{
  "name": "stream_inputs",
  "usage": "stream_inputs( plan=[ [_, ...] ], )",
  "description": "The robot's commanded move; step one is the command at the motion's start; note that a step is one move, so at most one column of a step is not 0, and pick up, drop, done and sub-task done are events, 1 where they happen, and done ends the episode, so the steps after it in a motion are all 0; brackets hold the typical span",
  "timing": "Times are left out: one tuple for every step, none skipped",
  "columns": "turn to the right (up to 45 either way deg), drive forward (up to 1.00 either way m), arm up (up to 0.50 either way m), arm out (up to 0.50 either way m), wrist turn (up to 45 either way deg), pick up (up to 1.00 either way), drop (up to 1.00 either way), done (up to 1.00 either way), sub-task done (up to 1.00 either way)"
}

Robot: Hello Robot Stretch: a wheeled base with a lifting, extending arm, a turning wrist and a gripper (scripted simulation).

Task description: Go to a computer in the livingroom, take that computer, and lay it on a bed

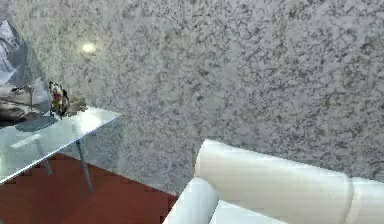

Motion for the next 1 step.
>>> stream_inputs(
  plan=[
    [-21.0, 0.0, 0.0, 0.0, 0.0, 0.0, 0.0, 0.0, 0.0]
  ],
)
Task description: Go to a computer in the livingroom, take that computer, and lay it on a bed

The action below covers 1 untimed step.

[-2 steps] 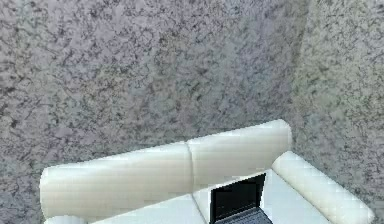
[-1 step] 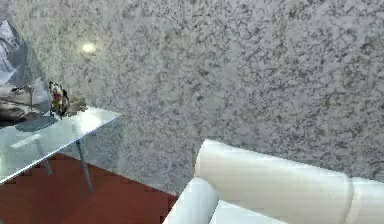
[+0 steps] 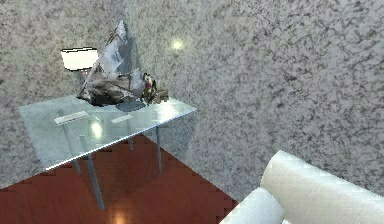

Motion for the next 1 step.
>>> stream_inputs(
  plan=[
    [0.0, 0.0, 0.44, 0.0, 0.0, 0.0, 0.0, 0.0, 0.0]
  ],
)
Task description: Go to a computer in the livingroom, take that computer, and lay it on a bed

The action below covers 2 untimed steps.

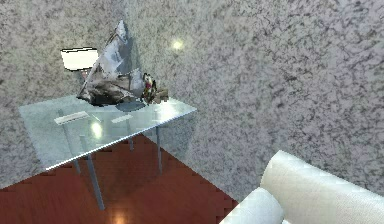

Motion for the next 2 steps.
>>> stream_inputs(
  plan=[
    [0.0, 0.0, 0.0, 0.3, 0.0, 0.0, 0.0, 0.0, 0.0],
    [0.0, 0.0, 0.0, 0.0, 45.0, 0.0, 0.0, 0.0, 0.0]
  ],
)
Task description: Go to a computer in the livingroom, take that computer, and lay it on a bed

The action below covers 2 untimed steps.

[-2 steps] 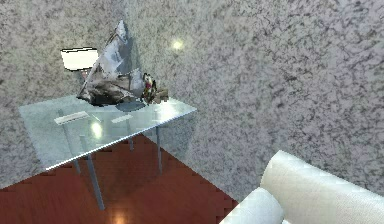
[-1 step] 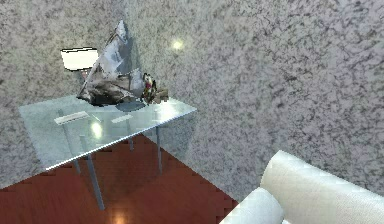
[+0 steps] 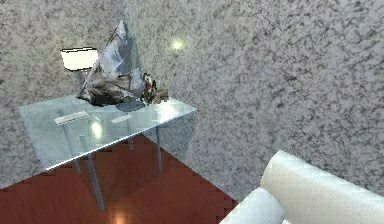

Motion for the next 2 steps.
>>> stream_inputs(
  plan=[
    [0.0, 0.0, 0.0, 0.0, 45.0, 0.0, 0.0, 0.0, 0.0],
    [0.0, 0.0, 0.0, 0.0, 45.0, 0.0, 0.0, 0.0, 0.0]
  ],
)
